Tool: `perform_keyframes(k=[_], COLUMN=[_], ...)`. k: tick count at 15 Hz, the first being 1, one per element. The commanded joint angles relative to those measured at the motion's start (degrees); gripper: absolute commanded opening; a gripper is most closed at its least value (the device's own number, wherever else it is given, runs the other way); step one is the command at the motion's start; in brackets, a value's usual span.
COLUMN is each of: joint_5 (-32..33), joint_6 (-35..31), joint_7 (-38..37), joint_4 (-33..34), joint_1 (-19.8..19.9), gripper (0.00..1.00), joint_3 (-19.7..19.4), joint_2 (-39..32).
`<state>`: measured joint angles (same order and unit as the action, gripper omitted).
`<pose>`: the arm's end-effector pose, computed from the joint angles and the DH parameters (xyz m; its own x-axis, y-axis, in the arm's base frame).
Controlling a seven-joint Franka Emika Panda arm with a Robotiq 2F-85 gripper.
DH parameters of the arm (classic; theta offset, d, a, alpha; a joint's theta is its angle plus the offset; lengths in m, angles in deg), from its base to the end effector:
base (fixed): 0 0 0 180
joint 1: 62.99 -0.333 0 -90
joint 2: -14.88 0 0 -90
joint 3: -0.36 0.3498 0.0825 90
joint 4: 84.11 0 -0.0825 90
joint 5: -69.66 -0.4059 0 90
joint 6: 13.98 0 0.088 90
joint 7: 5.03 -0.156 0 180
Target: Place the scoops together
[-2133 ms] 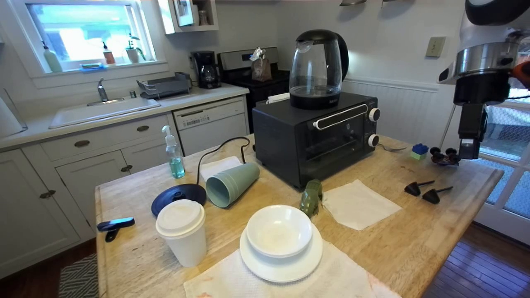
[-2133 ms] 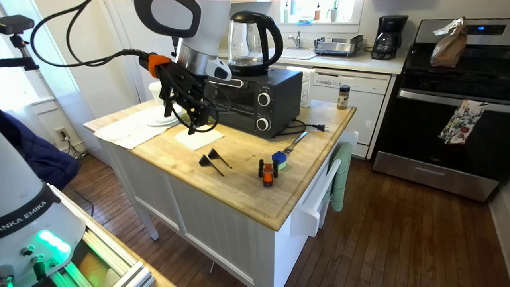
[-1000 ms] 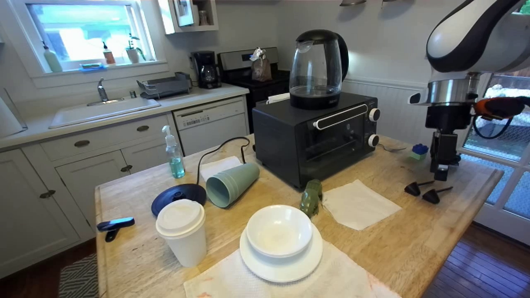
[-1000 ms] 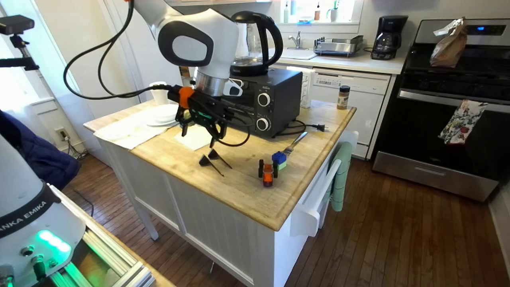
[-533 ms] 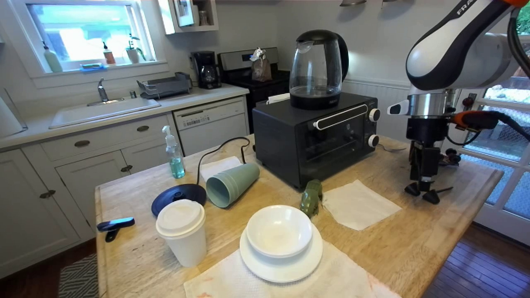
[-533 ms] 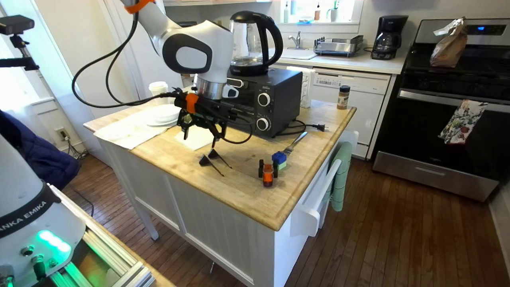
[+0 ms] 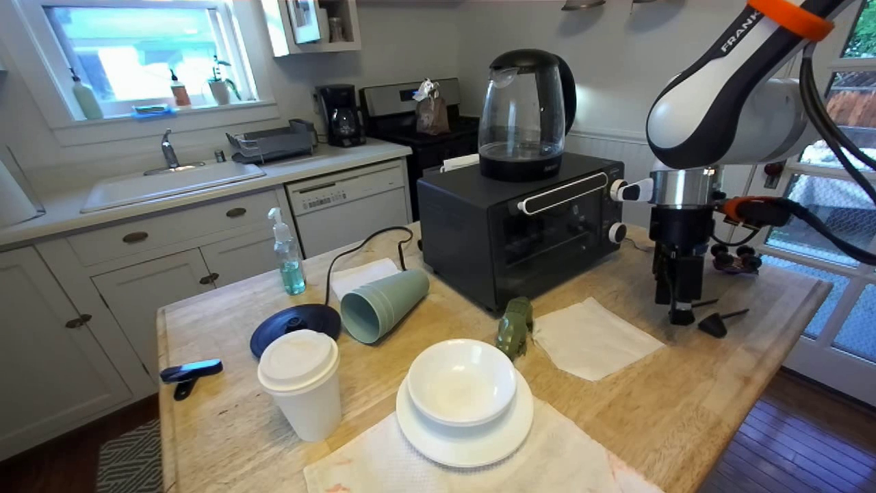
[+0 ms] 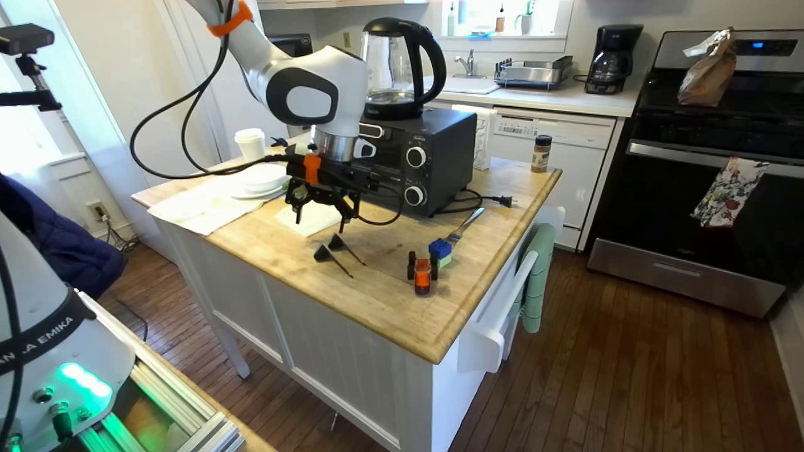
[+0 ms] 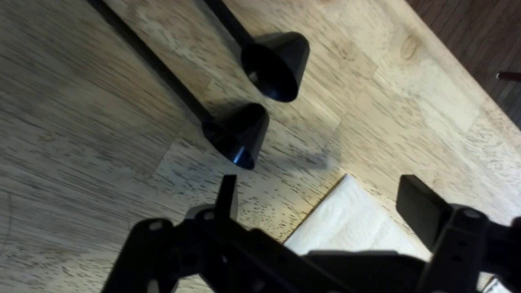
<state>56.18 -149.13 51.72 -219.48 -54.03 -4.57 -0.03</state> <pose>0.4759 -0.1086 0.1655 0.8408 0.5372 -0.0671 0.5021 -0.8202 -0.2742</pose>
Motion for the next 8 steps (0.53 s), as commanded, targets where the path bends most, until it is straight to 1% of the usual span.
perform_keyframes(k=[1,4,6,7,8], joint_5=[1.94,2.74,3.48,3.73,4.1], joint_6=[0.09,0.57,0.81,0.72,0.58], joint_7=[-0.7,-1.39,-1.79,-2.14,-2.3], joint_4=[2.57,3.78,4.42,4.6,4.76], joint_1=[1.18,1.4,1.56,1.64,1.72], gripper=[1.0,0.99,0.92,0.83,0.8], joint_3=[0.75,0.62,0.61,0.61,0.62], joint_2=[-2.64,-3.66,-4.27,-4.49,-4.63])
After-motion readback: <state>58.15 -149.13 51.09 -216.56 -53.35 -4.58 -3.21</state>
